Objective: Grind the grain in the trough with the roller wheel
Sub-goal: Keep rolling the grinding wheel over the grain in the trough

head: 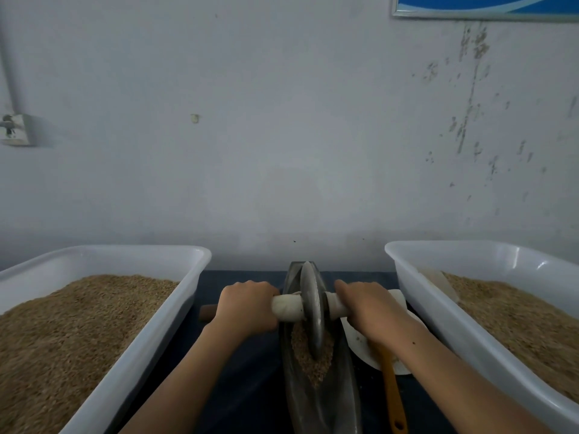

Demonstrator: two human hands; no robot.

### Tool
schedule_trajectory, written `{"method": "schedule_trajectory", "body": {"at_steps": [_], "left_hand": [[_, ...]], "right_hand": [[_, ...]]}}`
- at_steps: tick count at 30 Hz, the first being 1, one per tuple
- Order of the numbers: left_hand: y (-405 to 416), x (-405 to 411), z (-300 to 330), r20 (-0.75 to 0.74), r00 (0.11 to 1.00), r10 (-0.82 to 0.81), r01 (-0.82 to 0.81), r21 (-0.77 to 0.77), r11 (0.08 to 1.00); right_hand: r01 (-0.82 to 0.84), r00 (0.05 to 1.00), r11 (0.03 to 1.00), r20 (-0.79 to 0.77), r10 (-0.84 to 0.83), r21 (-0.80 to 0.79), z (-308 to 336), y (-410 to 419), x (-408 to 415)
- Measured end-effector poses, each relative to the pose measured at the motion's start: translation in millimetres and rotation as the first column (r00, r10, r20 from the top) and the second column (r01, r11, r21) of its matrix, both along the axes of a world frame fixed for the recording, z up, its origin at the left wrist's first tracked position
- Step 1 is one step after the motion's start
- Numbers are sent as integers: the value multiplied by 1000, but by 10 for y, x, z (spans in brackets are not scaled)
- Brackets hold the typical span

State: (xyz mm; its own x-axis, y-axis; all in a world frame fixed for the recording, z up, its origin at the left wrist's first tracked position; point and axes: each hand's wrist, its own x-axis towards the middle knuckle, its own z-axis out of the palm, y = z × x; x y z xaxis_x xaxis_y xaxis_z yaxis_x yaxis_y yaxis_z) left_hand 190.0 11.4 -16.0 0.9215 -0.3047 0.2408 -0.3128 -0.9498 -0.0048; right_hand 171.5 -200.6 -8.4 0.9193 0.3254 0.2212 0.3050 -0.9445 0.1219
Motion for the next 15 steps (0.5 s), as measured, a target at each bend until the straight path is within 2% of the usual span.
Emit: {"method": "schedule_trajectory", "body": {"at_steps": [7,15], "left_hand": [[10,18,-4,-32,999,30,-29,25,999],[1,-21,65,-222,974,33,-7,119,993]], "right_hand": [[1,999,998,32,1,-58,24,25,49],[-38,994,997,-102,32,-60,85,-50,-96]]}}
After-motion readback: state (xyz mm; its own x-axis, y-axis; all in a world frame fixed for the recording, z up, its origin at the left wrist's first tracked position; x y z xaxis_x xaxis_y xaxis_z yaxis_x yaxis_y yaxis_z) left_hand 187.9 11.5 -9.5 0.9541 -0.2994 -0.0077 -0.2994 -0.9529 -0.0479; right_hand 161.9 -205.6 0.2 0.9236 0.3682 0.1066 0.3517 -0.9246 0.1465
